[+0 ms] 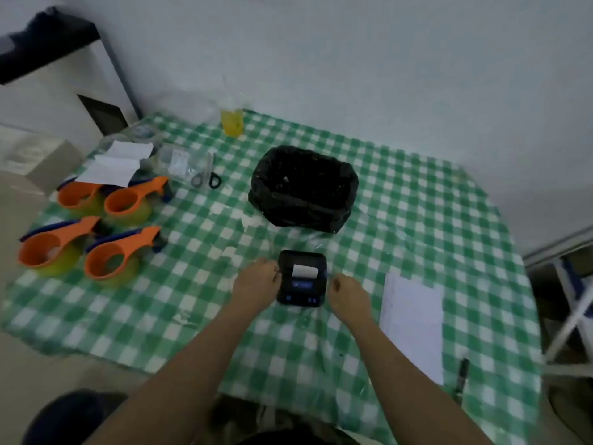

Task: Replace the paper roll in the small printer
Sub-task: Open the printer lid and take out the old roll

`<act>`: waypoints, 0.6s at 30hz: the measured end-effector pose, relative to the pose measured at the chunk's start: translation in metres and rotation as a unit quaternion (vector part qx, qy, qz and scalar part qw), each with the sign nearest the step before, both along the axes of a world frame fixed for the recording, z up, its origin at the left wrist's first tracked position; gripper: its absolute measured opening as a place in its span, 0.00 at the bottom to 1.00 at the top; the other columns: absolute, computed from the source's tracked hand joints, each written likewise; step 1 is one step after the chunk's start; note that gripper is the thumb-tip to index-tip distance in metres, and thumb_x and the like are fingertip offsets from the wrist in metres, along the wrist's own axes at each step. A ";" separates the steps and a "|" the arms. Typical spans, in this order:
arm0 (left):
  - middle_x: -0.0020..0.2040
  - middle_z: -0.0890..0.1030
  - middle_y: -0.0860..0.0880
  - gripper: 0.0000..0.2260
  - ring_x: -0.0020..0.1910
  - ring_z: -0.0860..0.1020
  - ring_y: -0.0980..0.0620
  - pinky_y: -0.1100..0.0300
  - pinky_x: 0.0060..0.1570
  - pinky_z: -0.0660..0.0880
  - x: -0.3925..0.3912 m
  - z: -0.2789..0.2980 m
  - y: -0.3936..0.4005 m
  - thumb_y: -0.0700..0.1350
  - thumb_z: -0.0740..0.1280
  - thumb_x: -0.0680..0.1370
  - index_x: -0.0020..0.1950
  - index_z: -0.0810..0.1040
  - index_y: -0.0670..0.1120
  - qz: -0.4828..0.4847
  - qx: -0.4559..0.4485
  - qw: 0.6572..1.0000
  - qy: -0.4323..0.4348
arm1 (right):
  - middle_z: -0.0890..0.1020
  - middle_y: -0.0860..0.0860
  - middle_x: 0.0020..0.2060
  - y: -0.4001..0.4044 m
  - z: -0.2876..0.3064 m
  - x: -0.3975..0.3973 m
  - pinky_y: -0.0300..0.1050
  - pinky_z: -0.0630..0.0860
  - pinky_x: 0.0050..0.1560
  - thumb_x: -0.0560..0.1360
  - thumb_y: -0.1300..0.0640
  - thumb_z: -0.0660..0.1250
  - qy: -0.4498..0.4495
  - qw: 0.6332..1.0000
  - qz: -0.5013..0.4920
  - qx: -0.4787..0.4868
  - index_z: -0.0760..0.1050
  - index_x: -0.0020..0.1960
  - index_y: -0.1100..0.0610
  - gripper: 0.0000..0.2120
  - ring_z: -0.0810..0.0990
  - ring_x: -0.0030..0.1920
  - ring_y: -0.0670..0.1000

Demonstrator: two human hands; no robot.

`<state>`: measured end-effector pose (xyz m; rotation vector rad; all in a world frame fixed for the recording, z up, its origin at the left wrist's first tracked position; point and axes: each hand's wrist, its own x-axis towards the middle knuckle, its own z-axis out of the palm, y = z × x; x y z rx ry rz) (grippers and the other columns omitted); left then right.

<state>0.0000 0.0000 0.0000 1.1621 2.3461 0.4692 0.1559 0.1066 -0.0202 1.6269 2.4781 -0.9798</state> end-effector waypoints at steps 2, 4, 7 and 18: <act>0.54 0.77 0.38 0.11 0.52 0.76 0.39 0.49 0.50 0.73 0.003 -0.006 -0.001 0.43 0.58 0.79 0.55 0.75 0.39 0.024 -0.007 1.000 -0.014 | 0.79 0.58 0.41 0.003 -0.003 0.002 0.44 0.68 0.38 0.77 0.58 0.56 -0.015 0.999 -0.030 -0.004 0.70 0.40 0.59 0.10 0.73 0.38 0.54; 0.56 0.77 0.39 0.12 0.53 0.77 0.40 0.50 0.52 0.73 0.008 -0.011 -0.001 0.42 0.58 0.79 0.59 0.74 0.39 0.032 -0.015 0.999 -0.033 | 0.80 0.57 0.41 0.008 -0.009 0.000 0.44 0.68 0.38 0.78 0.57 0.57 -0.001 0.998 -0.055 -0.026 0.74 0.43 0.61 0.10 0.74 0.38 0.54; 0.57 0.76 0.39 0.13 0.54 0.77 0.41 0.50 0.52 0.73 0.011 -0.018 0.006 0.43 0.58 0.79 0.61 0.72 0.39 0.047 -0.021 0.997 -0.056 | 0.81 0.58 0.42 0.020 -0.015 -0.009 0.44 0.69 0.37 0.78 0.55 0.58 0.029 0.996 -0.076 -0.022 0.76 0.46 0.61 0.11 0.75 0.38 0.54; 0.59 0.75 0.41 0.17 0.56 0.76 0.43 0.50 0.54 0.74 0.008 -0.034 0.020 0.48 0.62 0.78 0.65 0.69 0.42 0.077 -0.047 0.990 -0.105 | 0.81 0.58 0.33 0.059 -0.024 -0.022 0.45 0.75 0.36 0.71 0.62 0.69 0.088 0.966 -0.132 -0.202 0.77 0.30 0.57 0.10 0.78 0.36 0.54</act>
